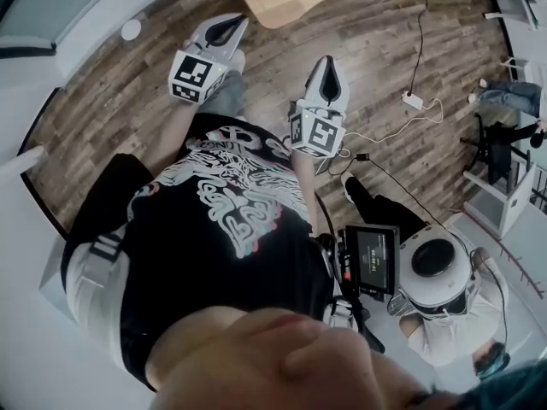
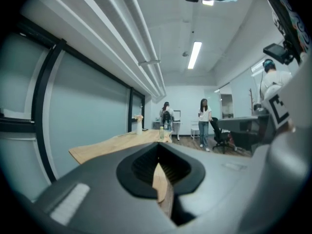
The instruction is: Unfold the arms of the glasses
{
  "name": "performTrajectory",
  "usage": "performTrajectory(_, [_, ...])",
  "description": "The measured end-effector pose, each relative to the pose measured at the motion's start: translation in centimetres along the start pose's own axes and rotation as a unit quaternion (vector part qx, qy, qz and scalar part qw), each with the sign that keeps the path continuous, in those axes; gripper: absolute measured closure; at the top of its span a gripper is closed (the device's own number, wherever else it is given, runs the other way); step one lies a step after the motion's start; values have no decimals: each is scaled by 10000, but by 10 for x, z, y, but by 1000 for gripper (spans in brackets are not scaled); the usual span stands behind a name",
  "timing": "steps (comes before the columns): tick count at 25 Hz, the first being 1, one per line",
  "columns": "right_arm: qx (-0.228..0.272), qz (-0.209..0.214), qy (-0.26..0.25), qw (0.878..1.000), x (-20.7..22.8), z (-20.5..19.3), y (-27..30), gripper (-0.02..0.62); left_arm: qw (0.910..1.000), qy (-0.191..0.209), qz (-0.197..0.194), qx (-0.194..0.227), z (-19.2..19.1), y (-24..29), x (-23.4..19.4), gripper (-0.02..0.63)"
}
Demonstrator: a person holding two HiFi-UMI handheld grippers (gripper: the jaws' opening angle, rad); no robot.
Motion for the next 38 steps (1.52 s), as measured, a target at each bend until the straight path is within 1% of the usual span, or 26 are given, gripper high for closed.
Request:
performTrajectory(4, [-104, 26, 15, 9999, 18, -6, 66, 595, 9998, 33, -51, -192, -1, 57, -35, 618])
performTrajectory(10, [-168, 37, -3, 9999, 28, -4, 145, 595, 9998, 48, -36, -169, 6, 113, -84, 618])
performTrajectory(15, [-334, 49, -54, 9994, 36, -6, 227, 595, 9996, 53, -160, -247, 7, 174, -131, 618])
performTrajectory(19, [-583, 122, -55, 9982, 39, -17, 275, 595, 9988, 123, -305, -362, 3, 215, -159, 618])
performTrajectory(22, [-701, 123, -52, 9975, 40, -24, 302, 595, 9979, 254, -410, -434, -2, 237, -178, 618])
performTrajectory(27, [-839, 122, 14, 9964, 36, -37, 339, 595, 9972, 212, -450, -556, -15, 258, -210, 618])
performTrajectory(34, [-986, 46, -5, 9951, 37, -47, 362, 595, 9956, 244, -601, -671, -24, 278, -227, 618])
performTrajectory(38, [-1023, 67, -59, 9947, 36, -46, 363, 595, 9953, 424, -548, -673, -27, 280, -226, 618])
Point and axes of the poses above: the fingertips, and each gripper's own axes: y forward along the fingers, x to its right, z out of its top, the point moved 6 cm from there along -y, backward along the fingers, and after that the axes turned 1 degree about y, right-handed, at the moved point
